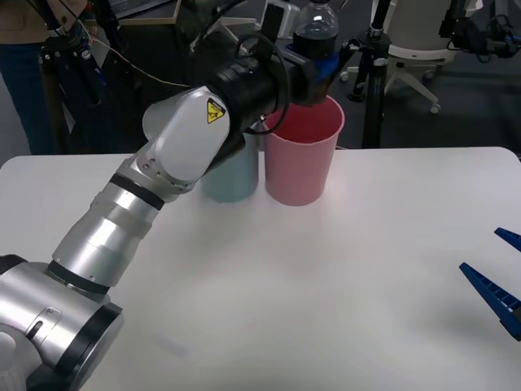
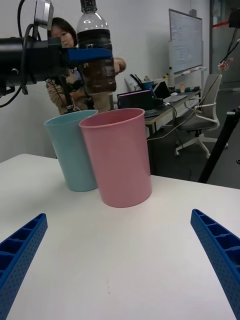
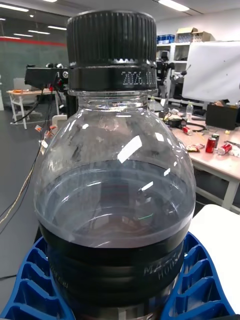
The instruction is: Grasp the object on the table and drop it into the matching bin: aluminum can to the light blue bin, PET bottle to the pink bin.
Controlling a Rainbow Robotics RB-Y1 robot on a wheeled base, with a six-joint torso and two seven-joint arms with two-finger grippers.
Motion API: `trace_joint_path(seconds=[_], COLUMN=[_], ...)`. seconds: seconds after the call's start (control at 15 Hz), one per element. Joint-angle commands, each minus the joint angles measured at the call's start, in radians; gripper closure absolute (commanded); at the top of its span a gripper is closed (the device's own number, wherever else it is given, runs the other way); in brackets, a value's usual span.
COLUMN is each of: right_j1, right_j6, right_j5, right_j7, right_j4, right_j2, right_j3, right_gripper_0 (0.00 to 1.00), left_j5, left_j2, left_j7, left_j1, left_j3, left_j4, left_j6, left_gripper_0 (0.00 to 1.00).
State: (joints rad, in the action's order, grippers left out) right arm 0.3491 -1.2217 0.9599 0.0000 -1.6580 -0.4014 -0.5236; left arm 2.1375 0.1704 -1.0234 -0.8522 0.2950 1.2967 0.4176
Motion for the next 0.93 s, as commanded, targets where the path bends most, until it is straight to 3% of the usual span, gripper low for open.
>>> trace_joint_path(seconds=[0.07, 0.53, 0.6, 0.67, 0.8, 0.93], right_j1=[0.000, 0.000, 0.000, 0.000, 0.000, 0.000], right_j6=[0.000, 0.000, 0.000, 0.000, 0.000, 0.000], right_j5=[0.000, 0.000, 0.000, 0.000, 0.000, 0.000], right_j7=[0.000, 0.000, 0.000, 0.000, 0.000, 0.000], right_j4=[0.000, 0.000, 0.000, 0.000, 0.000, 0.000], right_j2=[0.000, 0.000, 0.000, 0.000, 0.000, 0.000], right_j3=[0.000, 0.000, 0.000, 0.000, 0.000, 0.000], right_gripper_0=[0.00, 0.00, 0.00, 0.00, 0.00, 0.00], left_j5=[-0.014, -0.014, -0.014, -0.014, -0.011, -0.011], left_j2=[0.000, 0.000, 0.000, 0.000, 0.000, 0.000], left_j7=[0.000, -0.006, -0.006, -0.001, 0.006, 0.012], left_j1=[-0.001, -0.001, 0.001, -0.001, 0.001, 0.001], left_j3=[0.055, 0.065, 0.065, 0.065, 0.065, 0.065], left_j4=[-0.034, -0.040, -0.040, -0.040, -0.040, -0.040], left_j6=[-0.085, -0.095, -0.102, -0.109, -0.117, -0.123], left_gripper_0=[0.91, 0.91, 0.75, 0.42, 0.00, 0.00])
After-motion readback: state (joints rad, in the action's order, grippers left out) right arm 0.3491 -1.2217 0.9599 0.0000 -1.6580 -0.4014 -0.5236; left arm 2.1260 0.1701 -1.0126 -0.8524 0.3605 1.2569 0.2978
